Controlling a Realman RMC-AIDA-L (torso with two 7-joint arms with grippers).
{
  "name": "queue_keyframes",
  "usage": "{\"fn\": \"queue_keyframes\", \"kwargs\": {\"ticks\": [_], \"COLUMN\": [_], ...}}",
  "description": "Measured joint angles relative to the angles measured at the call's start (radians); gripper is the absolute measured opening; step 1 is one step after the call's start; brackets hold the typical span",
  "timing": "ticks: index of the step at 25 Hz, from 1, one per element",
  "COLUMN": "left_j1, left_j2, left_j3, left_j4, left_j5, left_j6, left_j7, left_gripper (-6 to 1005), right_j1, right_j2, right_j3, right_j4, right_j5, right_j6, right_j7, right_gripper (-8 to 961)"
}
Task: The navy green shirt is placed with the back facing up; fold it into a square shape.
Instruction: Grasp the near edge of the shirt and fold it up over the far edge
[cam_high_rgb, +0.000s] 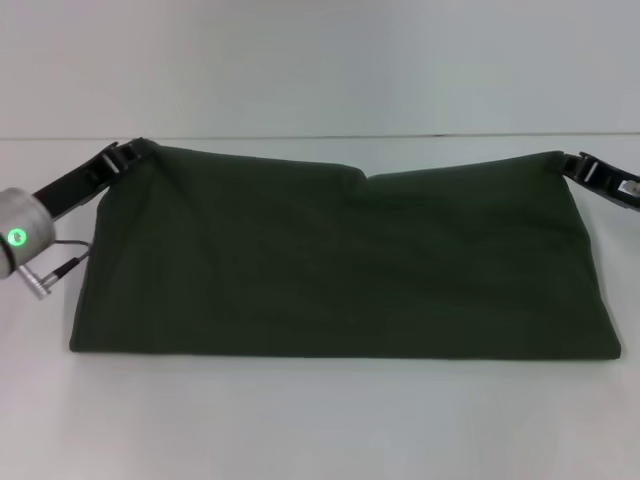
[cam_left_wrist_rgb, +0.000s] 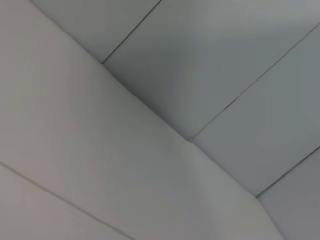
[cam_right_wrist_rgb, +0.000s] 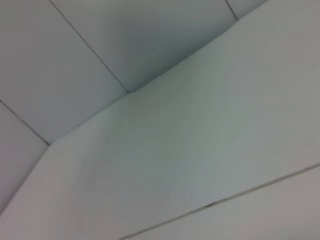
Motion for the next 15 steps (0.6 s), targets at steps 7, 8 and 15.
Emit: {"fn": "queue_keyframes", "kwargs": {"ticks": [7,8,15], "left_j1": [-0.035,-0.037,-0.023], "left_j2": [-0.024,-0.024,-0.032], "left_j3": [0.010,0.010,0.007], "left_j4": [-0.018,-0.027,-0.059], "left_j5": [-0.034,-0.039,-0.146], "left_j6": [-0.103,-0.115,-0.171], "left_j7": [0.053,0.062,0.114], "left_gripper": [55,57,70], "right_j1": [0.025,0.028,0.021], "right_j2": [0.005,0.005,0.006], "right_j3": [0.000,0.000,0.000], "right_j4": [0.036,0.040,0.069], "right_j5": [0.006,0.012,0.147], "right_j6": [0.105,0.114,0.142], "right_j7": [-0.040,-0.052,-0.181], "right_gripper": [36,36,39]}}
